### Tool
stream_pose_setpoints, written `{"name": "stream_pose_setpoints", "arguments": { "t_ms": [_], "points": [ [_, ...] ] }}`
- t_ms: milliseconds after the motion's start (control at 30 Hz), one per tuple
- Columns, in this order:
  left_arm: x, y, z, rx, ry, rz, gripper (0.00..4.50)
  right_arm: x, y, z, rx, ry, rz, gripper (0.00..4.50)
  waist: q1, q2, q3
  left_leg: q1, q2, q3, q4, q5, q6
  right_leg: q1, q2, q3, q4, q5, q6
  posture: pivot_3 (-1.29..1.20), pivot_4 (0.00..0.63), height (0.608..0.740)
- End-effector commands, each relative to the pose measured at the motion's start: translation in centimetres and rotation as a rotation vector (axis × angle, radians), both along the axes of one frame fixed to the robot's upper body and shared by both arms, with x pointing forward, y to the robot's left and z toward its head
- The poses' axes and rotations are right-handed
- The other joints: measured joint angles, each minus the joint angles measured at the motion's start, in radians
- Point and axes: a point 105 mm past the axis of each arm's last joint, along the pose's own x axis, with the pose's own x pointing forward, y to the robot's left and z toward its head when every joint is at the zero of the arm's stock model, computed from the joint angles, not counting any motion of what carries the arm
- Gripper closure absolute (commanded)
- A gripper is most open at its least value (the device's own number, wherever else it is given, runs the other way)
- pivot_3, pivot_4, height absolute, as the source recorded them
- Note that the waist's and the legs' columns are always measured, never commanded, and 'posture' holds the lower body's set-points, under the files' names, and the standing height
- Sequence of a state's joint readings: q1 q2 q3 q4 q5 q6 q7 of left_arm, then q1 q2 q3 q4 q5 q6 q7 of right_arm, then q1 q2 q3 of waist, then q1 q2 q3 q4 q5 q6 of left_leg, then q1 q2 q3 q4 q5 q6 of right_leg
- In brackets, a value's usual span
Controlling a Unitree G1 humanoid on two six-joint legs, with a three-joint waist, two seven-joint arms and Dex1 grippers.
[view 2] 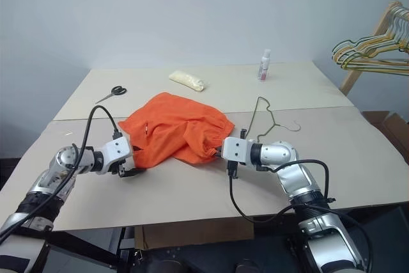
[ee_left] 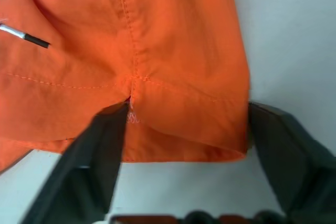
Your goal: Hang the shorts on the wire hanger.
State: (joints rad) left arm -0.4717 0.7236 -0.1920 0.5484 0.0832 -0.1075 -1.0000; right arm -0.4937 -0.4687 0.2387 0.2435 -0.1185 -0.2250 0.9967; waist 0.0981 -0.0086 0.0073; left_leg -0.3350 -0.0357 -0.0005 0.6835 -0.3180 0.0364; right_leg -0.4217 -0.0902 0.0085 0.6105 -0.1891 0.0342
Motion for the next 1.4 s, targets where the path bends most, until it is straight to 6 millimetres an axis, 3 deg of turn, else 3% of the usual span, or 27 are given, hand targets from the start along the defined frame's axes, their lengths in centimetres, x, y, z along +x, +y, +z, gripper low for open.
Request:
{"name": "stream_pose_setpoints", "arguments": {
  "t_ms": [33,267,300,400,567,700,900,1000,1167,1400],
  "points": [
    [0.2,0.3,-0.4,0.027,0.008,0.008,2.05,0.1,0.4,1.4,0.019,-0.05,0.009,4.5,0.0,0.0,0.0,0.0,0.0,0.0,0.0,0.0,0.0,0.0,0.0,0.0,0.0,0.0,0.0,0.2,0.0,0.74],
    [0.2,0.9,0.2,0.048,-0.015,0.01,4.32,0.2,0.0,1.1,0.019,-0.079,-0.014,4.5,-0.001,-0.001,0.0,0.0,0.0,0.0,0.0,0.0,0.0,0.0,0.0,0.0,0.0,0.0,0.0,0.2,0.0,0.74],
    [0.2,1.1,0.4,0.047,-0.024,0.015,4.47,0.3,-0.1,1.1,0.016,-0.095,-0.02,4.5,-0.001,-0.001,0.0,-0.001,0.0,0.0,0.0,0.0,0.0,-0.001,0.0,0.0,0.0,0.0,0.0,0.2,0.0,0.74],
    [-0.2,1.9,1.8,0.035,-0.074,0.022,4.47,0.9,-0.8,1.0,0.002,-0.17,-0.055,4.5,-0.005,-0.001,0.0,-0.001,0.0,0.0,0.0,0.0,0.0,-0.002,0.0,0.001,0.0,0.0,0.0,0.2,0.0,0.74],
    [-3.0,2.4,6.2,-0.117,-0.132,-0.02,4.47,1.4,-2.5,1.3,-0.048,-0.327,-0.063,4.5,-0.008,-0.005,0.002,-0.002,0.001,0.001,0.0,-0.001,0.001,-0.003,-0.001,0.001,-0.001,0.0,0.0,0.21,0.0,0.74],
    [-6.4,3.2,8.2,-0.139,-0.103,-0.053,4.47,0.0,-3.0,1.6,-0.092,-0.41,0.022,4.5,-0.005,-0.006,0.003,-0.002,0.003,0.001,0.0,-0.001,0.002,-0.003,-0.001,0.001,-0.001,0.0,0.0,0.23,0.0,0.74],
    [-11.7,2.0,7.1,-0.105,0.106,-0.145,4.47,-1.8,-3.3,-0.3,-0.283,-0.465,0.153,4.5,-0.003,-0.009,0.005,-0.001,0.003,0.001,0.0,-0.002,0.003,-0.001,-0.002,0.002,-0.001,-0.002,0.001,0.23,0.0,0.74],
    [-13.2,3.2,4.9,0.032,0.184,-0.122,4.47,-2.1,-4.0,-1.5,-0.388,-0.5,0.199,4.5,-0.002,-0.012,0.007,0.0,0.003,0.002,0.0,-0.002,0.003,-0.001,-0.002,0.002,-0.002,-0.004,0.001,0.23,0.0,0.74],
    [-13.4,4.1,3.5,0.092,0.196,-0.076,4.47,-1.0,-5.5,-3.1,-0.505,-0.496,0.154,4.5,0.001,-0.014,0.007,0.001,0.002,0.001,0.0,-0.002,0.003,0.0,-0.001,0.001,-0.001,-0.006,-0.001,0.23,0.0,0.74],
    [-14.2,2.3,4.0,0.001,0.247,-0.105,4.47,-2.2,-5.9,-2.5,-0.469,-0.482,0.209,4.5,-0.002,-0.015,0.008,0.0,0.002,0.001,0.0,-0.002,0.003,-0.001,-0.002,0.001,-0.001,-0.007,-0.001,0.22,0.0,0.74]
  ]
}}
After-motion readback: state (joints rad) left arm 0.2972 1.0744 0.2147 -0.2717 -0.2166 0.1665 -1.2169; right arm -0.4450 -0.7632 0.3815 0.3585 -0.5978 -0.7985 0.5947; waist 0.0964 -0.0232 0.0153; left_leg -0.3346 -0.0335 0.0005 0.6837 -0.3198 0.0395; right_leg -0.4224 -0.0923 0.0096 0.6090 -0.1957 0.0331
